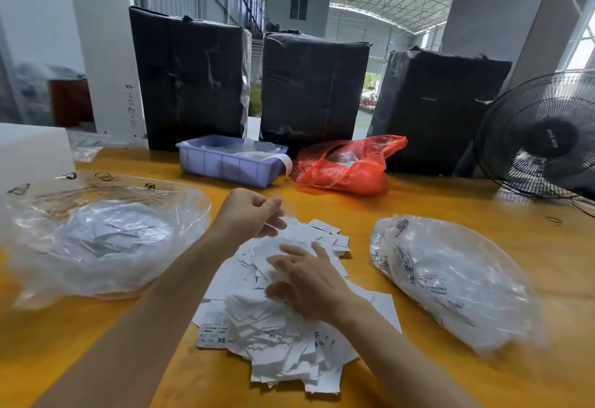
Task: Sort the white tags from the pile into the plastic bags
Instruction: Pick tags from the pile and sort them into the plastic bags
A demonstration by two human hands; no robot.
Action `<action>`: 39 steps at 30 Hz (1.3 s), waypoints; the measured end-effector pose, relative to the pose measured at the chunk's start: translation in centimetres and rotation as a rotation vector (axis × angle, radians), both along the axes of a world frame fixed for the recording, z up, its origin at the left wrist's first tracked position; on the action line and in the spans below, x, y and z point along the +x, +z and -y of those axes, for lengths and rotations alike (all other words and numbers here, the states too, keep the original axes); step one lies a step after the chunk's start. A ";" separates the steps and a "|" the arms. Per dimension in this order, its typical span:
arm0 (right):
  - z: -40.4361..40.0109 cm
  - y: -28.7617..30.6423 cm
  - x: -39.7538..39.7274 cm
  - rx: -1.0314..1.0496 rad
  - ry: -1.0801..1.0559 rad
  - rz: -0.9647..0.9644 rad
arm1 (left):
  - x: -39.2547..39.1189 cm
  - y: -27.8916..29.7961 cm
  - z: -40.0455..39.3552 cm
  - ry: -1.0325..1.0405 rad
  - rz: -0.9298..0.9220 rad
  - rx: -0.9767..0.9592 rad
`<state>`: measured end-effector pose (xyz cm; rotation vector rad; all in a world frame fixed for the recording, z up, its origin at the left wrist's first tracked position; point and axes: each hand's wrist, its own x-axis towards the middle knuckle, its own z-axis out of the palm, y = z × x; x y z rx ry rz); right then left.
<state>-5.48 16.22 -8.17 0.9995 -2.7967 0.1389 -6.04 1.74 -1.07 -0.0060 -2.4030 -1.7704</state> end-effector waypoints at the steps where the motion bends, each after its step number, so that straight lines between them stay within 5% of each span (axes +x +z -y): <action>1: 0.1 -0.1 0.0 0.000 0.010 -0.012 | 0.0 0.0 0.0 0.000 0.002 -0.002; 5: -0.6 0.2 -0.4 0.019 0.008 -0.112 | -0.2 0.0 0.1 0.017 -0.005 0.002; 12: -2.4 1.2 -0.4 -0.333 -0.043 -0.035 | -0.4 0.1 0.4 0.040 -0.034 -0.002; 21: 0.4 0.4 0.4 -0.045 -0.084 -0.120 | -0.3 0.1 0.2 0.011 -0.020 -0.041; 25: -0.6 0.6 0.0 -0.315 -0.133 -0.001 | -0.2 0.1 0.0 0.008 -0.011 -0.041; 31: -2.1 1.3 -0.1 -0.753 -0.217 0.466 | -0.2 0.0 0.0 0.023 0.014 -0.002; 39: -4.0 3.8 -0.8 -1.418 -0.319 0.858 | -0.2 0.0 0.1 -0.004 0.054 0.123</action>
